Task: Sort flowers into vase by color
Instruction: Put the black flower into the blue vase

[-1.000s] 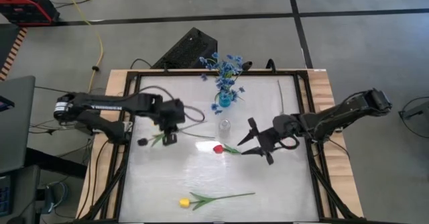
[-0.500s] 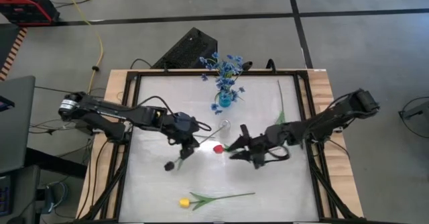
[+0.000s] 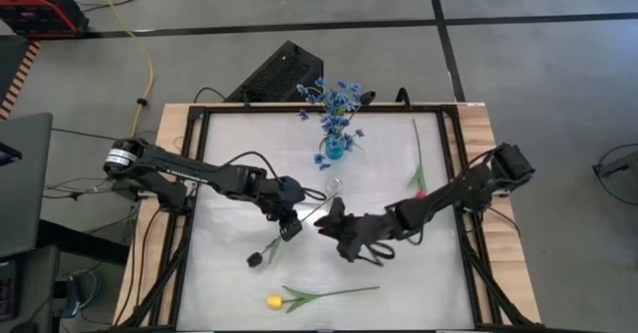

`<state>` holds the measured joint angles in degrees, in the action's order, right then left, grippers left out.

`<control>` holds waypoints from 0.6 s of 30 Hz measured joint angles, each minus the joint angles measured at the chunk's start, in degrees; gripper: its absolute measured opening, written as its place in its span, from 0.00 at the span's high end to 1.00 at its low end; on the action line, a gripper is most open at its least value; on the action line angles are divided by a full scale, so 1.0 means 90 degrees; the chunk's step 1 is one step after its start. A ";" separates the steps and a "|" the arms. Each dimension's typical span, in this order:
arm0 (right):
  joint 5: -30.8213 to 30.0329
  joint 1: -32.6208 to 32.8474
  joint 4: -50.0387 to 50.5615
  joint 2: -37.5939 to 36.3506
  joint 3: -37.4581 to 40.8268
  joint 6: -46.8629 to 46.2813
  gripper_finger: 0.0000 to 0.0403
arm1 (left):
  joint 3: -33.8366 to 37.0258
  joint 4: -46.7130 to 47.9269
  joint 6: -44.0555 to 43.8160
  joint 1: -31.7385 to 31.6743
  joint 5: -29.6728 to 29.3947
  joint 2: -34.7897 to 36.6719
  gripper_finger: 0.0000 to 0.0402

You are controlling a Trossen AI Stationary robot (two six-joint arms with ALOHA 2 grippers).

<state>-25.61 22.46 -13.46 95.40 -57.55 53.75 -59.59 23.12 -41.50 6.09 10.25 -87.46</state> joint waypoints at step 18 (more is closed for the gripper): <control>-0.1529 -0.0143 0.1113 0.0905 -0.0783 -0.0470 0.61 | 0.0000 0.0048 0.0226 0.0043 0.0118 0.0000 1.00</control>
<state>-39.37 21.17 -3.45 103.55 -64.60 49.52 -59.59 23.55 -39.46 6.48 11.31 -87.46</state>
